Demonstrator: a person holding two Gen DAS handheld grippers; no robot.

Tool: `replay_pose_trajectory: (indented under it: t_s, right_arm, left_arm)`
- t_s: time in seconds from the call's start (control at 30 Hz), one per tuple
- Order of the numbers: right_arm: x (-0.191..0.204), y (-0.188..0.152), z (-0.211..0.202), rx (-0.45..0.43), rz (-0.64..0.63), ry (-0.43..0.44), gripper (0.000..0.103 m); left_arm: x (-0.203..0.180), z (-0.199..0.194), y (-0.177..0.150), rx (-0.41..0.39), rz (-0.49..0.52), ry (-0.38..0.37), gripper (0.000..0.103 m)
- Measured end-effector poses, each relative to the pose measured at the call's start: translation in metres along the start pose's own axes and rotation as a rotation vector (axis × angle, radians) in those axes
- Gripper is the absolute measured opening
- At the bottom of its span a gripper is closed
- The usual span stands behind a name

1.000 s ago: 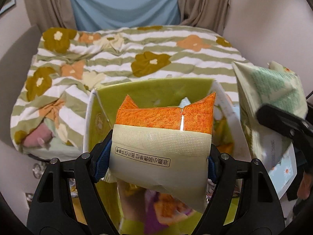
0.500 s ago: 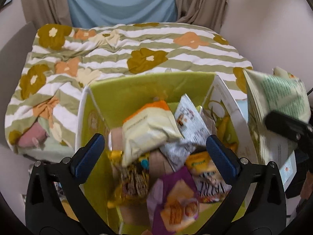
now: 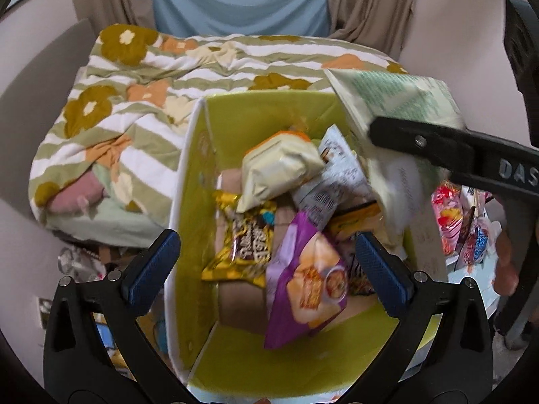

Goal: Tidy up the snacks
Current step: 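Carry both bags over the cardboard box and open both tools to drop them, then move both tools back toward the remaining snacks on the table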

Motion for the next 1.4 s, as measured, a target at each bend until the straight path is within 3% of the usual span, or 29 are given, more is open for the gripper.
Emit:
replay_pose_trajectory:
  t_s: [0.07, 0.23, 0.53, 0.93, 1.07, 1.2, 1.4]
  right_arm:
    - [0.007, -0.001, 0.008, -0.014, -0.013, 0.012, 0.077]
    - [0.012, -0.008, 0.015, -0.042, -0.014, 0.03, 0.103]
    - [0.007, -0.021, 0.002, -0.029, -0.012, 0.036, 0.103]
    - [0.02, -0.021, -0.075, -0.133, -0.045, -0.022, 0.103]
    - [0.011, -0.029, -0.108, -0.18, -0.002, -0.037, 0.103]
    - [-0.007, -0.043, -0.146, -0.217, 0.024, -0.115, 0.103]
    - [-0.054, -0.07, -0.2, -0.259, 0.069, -0.216, 0.103]
  left_arm:
    - [0.005, -0.001, -0.007, 0.008, -0.015, 0.007, 0.103]
    - [0.012, 0.002, -0.02, 0.027, -0.048, 0.012, 0.103]
    - [0.008, -0.007, -0.029, 0.022, -0.062, 0.004, 0.103]
    - [-0.02, -0.066, -0.011, -0.094, 0.019, -0.048, 0.103]
    - [-0.046, -0.081, -0.007, -0.134, 0.089, -0.114, 0.103]
    - [-0.08, -0.089, -0.004, -0.154, 0.161, -0.196, 0.103]
    - [-0.133, -0.095, -0.013, -0.153, 0.229, -0.246, 0.103]
Point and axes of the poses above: each gripper's, at about its wrist camera, not at the fingertips, and z roughly the way its jaws point, x to its left, y to its top, the point moved 5 cm from there along z, roughly the way its jaws point, and after that the axes turned 6 degrees about y, right-handed, at the moved point
